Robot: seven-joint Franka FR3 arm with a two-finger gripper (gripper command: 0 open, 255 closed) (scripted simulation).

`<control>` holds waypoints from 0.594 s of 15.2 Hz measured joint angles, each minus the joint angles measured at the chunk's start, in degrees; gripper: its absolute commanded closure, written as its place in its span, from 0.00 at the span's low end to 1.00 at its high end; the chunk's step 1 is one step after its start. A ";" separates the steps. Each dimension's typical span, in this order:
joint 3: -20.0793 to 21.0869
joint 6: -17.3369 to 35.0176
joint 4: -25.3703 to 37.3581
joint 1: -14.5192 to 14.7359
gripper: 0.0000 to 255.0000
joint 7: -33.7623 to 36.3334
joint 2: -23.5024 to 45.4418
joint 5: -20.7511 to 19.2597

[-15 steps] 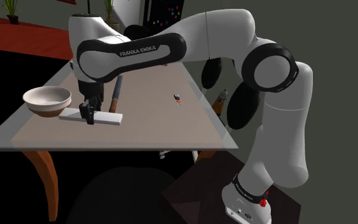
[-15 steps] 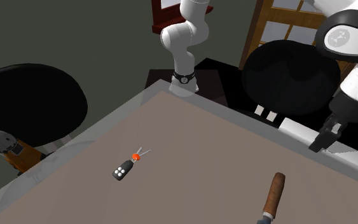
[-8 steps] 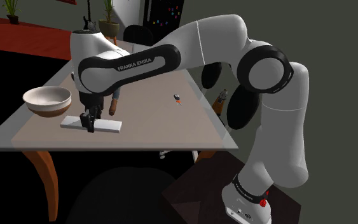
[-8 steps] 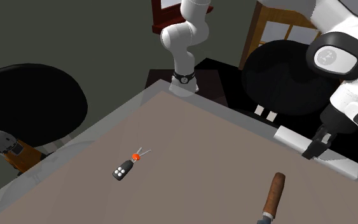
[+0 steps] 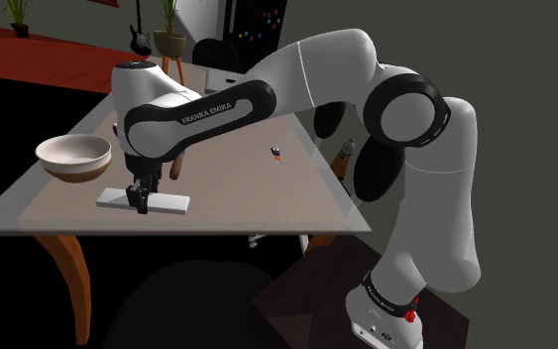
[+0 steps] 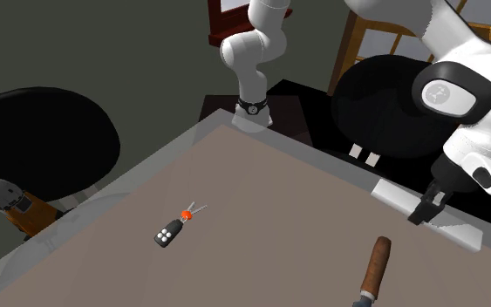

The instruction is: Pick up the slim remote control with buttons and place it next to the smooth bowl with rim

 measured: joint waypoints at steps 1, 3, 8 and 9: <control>0.00 0.02 0.02 0.00 1.00 0.00 0.04 0.00; 0.00 0.04 0.03 0.00 1.00 0.00 0.06 0.00; 0.00 0.05 0.03 0.00 0.00 0.00 0.04 0.00; 0.00 0.05 0.03 0.00 0.00 0.00 0.04 0.00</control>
